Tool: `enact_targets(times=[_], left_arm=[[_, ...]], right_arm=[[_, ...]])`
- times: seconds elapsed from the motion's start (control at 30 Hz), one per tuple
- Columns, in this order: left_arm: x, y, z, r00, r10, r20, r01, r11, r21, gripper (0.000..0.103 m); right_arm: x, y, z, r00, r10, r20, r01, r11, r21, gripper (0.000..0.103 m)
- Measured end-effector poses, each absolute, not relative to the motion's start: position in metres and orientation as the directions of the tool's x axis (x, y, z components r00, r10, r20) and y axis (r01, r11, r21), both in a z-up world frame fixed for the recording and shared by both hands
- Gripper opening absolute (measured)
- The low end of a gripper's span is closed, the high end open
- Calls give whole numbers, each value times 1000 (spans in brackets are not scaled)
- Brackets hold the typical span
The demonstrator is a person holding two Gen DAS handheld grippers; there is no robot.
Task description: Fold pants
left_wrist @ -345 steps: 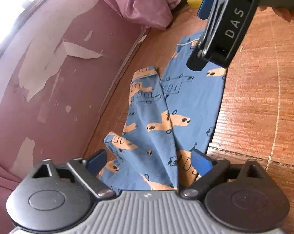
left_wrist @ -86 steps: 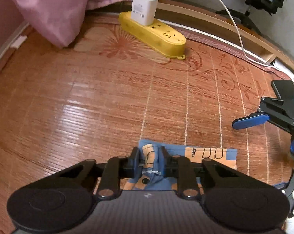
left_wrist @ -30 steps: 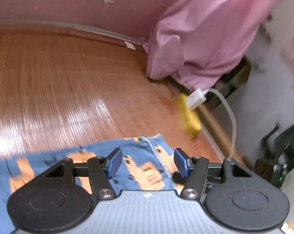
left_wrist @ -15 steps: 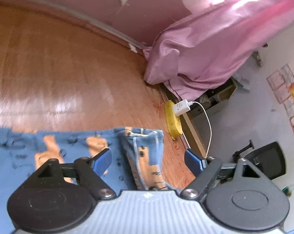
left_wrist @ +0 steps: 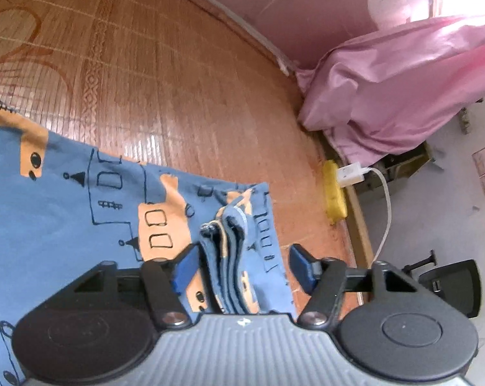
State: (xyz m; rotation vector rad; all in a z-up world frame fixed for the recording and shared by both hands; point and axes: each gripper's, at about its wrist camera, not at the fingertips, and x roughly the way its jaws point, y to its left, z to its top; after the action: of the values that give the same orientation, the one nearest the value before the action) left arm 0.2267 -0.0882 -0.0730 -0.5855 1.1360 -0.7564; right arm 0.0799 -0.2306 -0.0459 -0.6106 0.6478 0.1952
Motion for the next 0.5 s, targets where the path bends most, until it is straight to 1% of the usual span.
enact_targets(times=[0.07,0.17,0.3,0.33,0.37,0.43,0.47,0.5], left_arm=[[226,-92,-74,220,-771,-598,232,637,-735,50],[225,-97,-74,225,-751,-621,229,660,-715,42],[225,-99,-73,229,-735,-639,220,678,-701,34],[225,-101,-73,232,-728,-645,219,686,-694,30],[225,-105,-73,235,-717,-657,217,697,-683,25],[226,-107,-73,234,-702,-673,220,712,-667,19],[225,-109,-72,234,-700,-675,226,715,-662,17],[225,-109,-72,235,-697,-677,231,717,-658,16]], right_arm=[[77,-234,-49,782,-28,-623,-345,813,-469,38],[72,-240,-52,774,-33,-632,-333,827,-452,39],[72,-245,-52,779,-29,-626,-313,847,-429,39],[70,-245,-53,782,-28,-622,-310,848,-429,39],[69,-245,-54,786,-28,-618,-308,849,-429,38],[67,-244,-55,788,-26,-615,-305,851,-427,35],[66,-243,-56,791,-25,-612,-304,852,-427,30],[66,-243,-56,792,-21,-610,-306,850,-428,21]])
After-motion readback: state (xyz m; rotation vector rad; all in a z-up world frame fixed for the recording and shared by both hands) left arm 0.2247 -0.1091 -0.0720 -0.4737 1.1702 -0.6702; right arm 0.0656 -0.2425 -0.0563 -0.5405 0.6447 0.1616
